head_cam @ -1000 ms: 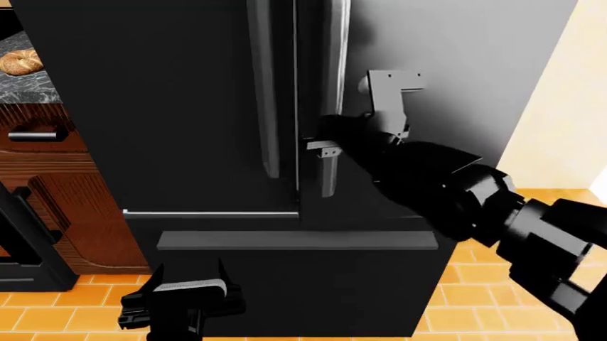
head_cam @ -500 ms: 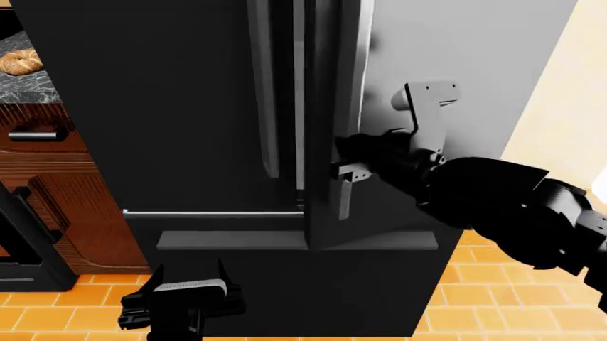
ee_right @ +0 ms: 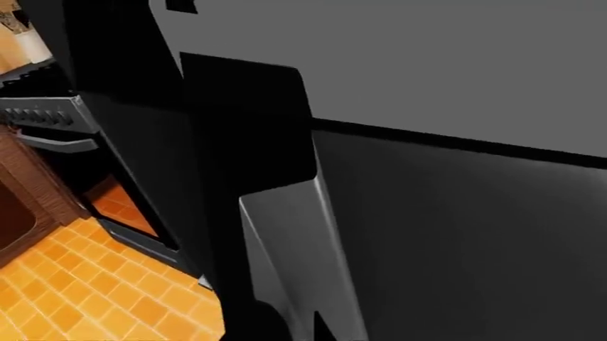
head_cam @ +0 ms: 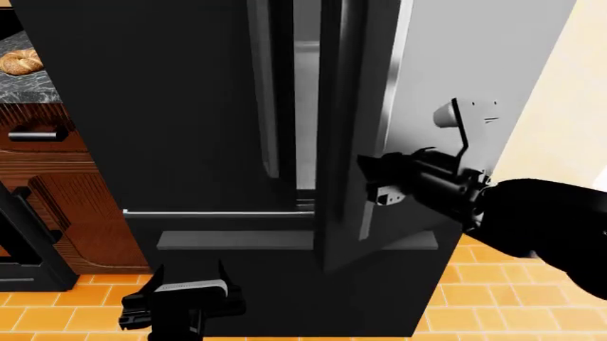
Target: Open the fridge doors
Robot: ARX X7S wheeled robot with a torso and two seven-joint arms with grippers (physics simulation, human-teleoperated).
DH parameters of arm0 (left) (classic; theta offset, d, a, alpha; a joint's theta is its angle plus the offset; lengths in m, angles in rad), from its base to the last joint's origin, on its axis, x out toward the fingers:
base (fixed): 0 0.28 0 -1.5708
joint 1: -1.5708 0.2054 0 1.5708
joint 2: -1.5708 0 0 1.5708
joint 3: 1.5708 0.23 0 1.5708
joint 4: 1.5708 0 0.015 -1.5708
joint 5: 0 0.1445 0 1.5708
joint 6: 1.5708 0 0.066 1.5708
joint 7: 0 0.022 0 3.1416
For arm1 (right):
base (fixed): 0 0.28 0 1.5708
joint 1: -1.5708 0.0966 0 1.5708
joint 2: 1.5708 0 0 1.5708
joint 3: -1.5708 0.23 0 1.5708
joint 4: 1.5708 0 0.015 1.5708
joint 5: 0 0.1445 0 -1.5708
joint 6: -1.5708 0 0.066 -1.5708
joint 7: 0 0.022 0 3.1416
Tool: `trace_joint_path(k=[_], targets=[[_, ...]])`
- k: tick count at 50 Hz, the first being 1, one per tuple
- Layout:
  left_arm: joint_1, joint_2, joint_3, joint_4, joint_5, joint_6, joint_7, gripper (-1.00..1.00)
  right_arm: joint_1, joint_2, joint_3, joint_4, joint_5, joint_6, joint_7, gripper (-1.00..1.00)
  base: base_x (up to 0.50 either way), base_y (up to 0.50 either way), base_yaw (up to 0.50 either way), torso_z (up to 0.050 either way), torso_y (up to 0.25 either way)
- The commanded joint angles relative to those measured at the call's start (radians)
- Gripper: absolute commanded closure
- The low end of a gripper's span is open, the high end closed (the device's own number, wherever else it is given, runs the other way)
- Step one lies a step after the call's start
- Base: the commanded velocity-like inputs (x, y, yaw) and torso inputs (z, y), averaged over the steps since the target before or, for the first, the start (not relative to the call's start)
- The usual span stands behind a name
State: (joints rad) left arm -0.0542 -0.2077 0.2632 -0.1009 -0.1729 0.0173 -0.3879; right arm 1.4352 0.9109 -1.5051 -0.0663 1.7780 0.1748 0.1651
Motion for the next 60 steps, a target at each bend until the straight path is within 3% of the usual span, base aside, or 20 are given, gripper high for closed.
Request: trace_joint_path(k=[1,25,42,60], targets=[[0.001,-0.004,0.005,0.001,-0.003,0.001,-0.004,-1.00,-0.001,0.143,0.045,-0.025,-0.060,-0.011,0.058,1.00,0.00,0.00,0.00,0.000,0.000],[-0.002,-0.010,0.017,-0.003,-0.004,-0.001,-0.016,-1.00,-0.002,0.379,0.049,-0.200,-0.046,0.059,-0.010,1.00,0.00,0.00,0.00,0.001,0.000],[-0.012,-0.009,0.025,-0.027,-0.007,-0.005,-0.023,-1.00,0.053,0.354,0.036,-0.067,-0.068,0.226,-0.057,1.00,0.00,0.00,0.00,0.000,0.000],[-0.023,-0.008,0.037,-0.049,-0.008,-0.002,-0.025,-1.00,0.055,0.459,0.033,-0.133,-0.050,0.282,-0.061,1.00,0.00,0.00,0.00,0.000,0.000]])
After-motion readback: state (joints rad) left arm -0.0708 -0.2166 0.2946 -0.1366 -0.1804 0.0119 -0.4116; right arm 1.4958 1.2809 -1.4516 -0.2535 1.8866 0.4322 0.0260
